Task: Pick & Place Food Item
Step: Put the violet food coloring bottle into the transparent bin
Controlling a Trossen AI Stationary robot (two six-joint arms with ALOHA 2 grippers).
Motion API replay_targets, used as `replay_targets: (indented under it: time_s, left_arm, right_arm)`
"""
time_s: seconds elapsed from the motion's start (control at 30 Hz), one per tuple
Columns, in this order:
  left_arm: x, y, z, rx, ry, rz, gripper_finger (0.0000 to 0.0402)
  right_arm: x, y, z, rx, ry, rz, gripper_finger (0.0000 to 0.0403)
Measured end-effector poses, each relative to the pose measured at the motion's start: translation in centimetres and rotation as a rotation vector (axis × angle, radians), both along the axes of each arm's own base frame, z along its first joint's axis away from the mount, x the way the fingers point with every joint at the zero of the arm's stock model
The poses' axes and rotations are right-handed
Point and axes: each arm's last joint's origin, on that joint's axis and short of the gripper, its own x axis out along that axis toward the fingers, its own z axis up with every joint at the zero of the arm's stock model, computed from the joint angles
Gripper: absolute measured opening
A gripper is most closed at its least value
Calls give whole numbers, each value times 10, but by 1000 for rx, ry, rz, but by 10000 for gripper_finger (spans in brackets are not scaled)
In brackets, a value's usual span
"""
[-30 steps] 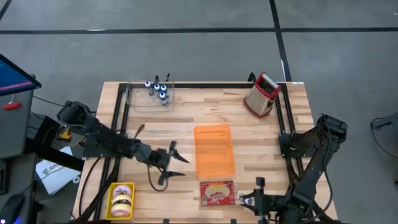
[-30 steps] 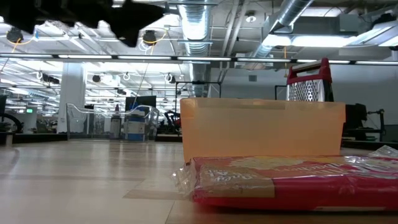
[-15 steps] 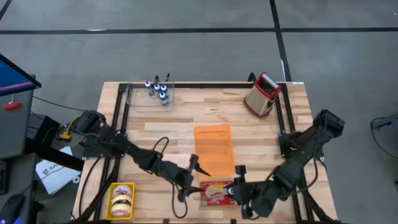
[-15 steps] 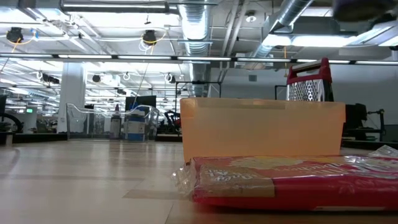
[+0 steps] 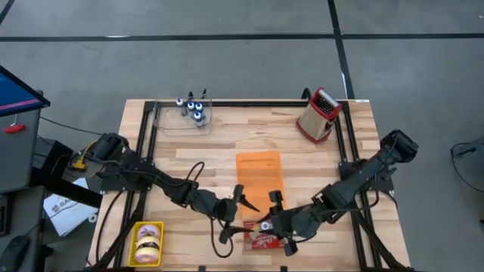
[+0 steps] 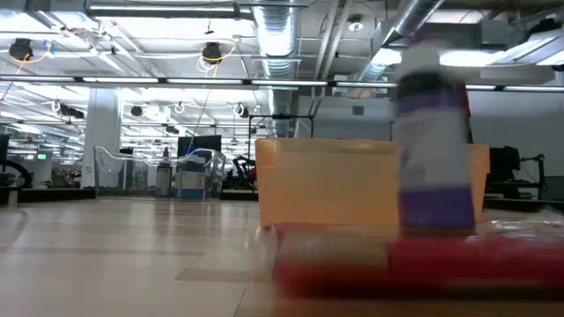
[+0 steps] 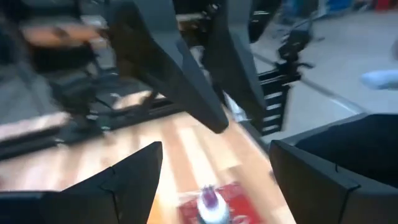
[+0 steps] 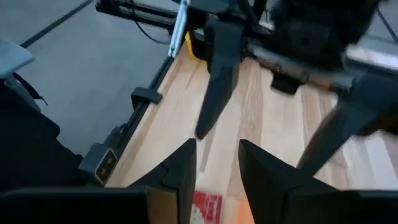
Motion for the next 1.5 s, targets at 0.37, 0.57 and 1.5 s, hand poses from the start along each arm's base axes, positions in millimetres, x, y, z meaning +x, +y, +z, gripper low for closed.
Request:
replay_targets:
  time_s: [0.37,0.57,1.5]
  left_arm:
    - [-4,0,-16,19,173,-41,292]
    - [-8,-2,-22,47,228,-33,292]
    - [27,-3,-71,-5,119,6,292]
  right_arm:
    - [1,-4,-3,-19,39,36,92]
    - [-11,5,-7,20,108,9,92]
    - [-134,69,-24,144,69,-371,204]
